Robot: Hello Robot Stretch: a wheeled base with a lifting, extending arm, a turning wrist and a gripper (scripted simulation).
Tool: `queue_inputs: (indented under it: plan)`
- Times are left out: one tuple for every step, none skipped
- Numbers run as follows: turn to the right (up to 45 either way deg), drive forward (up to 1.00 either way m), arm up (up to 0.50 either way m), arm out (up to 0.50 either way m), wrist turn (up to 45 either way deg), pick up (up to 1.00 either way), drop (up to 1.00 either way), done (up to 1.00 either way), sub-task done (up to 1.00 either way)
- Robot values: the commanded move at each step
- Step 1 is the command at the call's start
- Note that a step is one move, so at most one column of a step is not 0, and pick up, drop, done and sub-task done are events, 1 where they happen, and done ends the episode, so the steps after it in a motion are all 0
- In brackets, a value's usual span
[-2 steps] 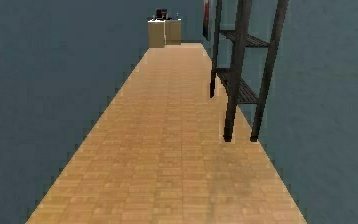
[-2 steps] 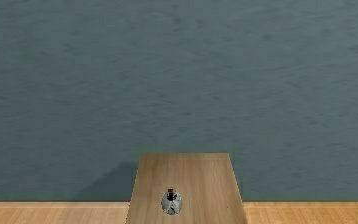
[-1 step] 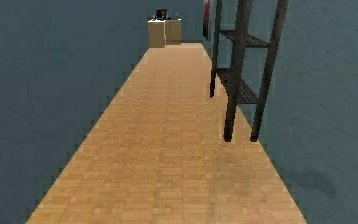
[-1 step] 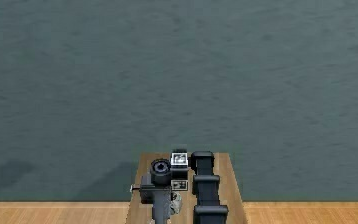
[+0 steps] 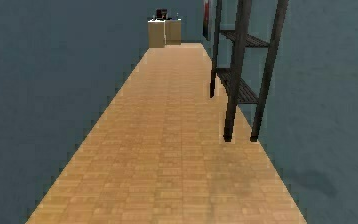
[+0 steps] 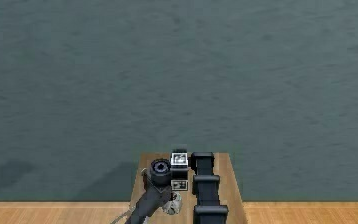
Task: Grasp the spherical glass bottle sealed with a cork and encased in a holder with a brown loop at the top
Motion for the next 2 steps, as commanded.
queue_inputs:
  plan:
    - [0.0, 0.0, 0.0, 0.0, 45.0, 0.0, 0.0, 0.0, 0.0]
    - [0.0, 0.0, 0.0, 0.0, 45.0, 0.0, 0.0, 0.0, 0.0]
